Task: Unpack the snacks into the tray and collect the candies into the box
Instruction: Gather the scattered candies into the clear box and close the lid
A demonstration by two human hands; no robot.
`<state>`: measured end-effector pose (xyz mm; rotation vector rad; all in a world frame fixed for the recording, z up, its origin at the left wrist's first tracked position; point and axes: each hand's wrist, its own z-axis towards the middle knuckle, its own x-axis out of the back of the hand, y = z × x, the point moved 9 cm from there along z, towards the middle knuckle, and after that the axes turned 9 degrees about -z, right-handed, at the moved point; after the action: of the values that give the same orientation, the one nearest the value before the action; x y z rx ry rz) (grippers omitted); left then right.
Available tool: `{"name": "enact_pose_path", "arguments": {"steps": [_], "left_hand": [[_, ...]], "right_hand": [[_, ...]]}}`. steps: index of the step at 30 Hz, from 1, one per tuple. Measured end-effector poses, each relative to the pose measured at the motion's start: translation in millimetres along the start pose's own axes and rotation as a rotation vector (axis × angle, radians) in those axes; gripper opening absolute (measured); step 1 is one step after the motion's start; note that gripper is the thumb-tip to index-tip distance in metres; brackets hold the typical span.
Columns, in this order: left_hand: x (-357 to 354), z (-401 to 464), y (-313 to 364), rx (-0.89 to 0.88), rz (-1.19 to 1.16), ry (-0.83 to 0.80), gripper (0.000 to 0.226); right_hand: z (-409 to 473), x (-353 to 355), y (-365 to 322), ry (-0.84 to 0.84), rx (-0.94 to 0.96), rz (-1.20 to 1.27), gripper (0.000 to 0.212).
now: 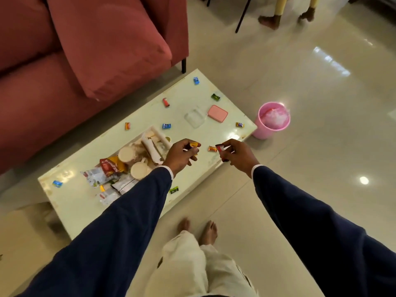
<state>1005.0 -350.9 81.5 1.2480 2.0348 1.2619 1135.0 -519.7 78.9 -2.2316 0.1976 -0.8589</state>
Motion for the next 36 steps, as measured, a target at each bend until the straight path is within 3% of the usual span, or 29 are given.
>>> {"name": "enact_pose_path", "arguments": {"steps": [12,21,26,29,32,36], "left_hand": [[-11.5,143.7,-32.7,0.154,-0.080,0.278,0.016],[-2.9,263.6,-70.7,0.226,-0.092,0.453,0.012],[4.6,304.6,-89.0,0.241,-0.068,0.525,0.009],[7.5,330.9,-110.3,0.276,-0.083,0.585,0.015],[1.9,335.0,-117.4,0.274,-0.071,0.587,0.043],[-0.4,295.0,-111.0,0.227,0.091,0.579,0.042]], "right_hand": [[152.2,26.3,3.3,-0.054,0.034,-0.226,0.014],[292.6,1.2,12.8,-0.111,0.036,-0.289,0.026],[350.5,-20.2,8.9,-0.073,0.147,-0.429,0.032],[388.3,-39.2,10.6,-0.077,0.210,-0.438,0.032],[396.9,-43.3,18.4,-0.095,0.220,-0.404,0.040],[370.7,-33.5,23.2,-0.137,0.241,-0.394,0.035]]}}
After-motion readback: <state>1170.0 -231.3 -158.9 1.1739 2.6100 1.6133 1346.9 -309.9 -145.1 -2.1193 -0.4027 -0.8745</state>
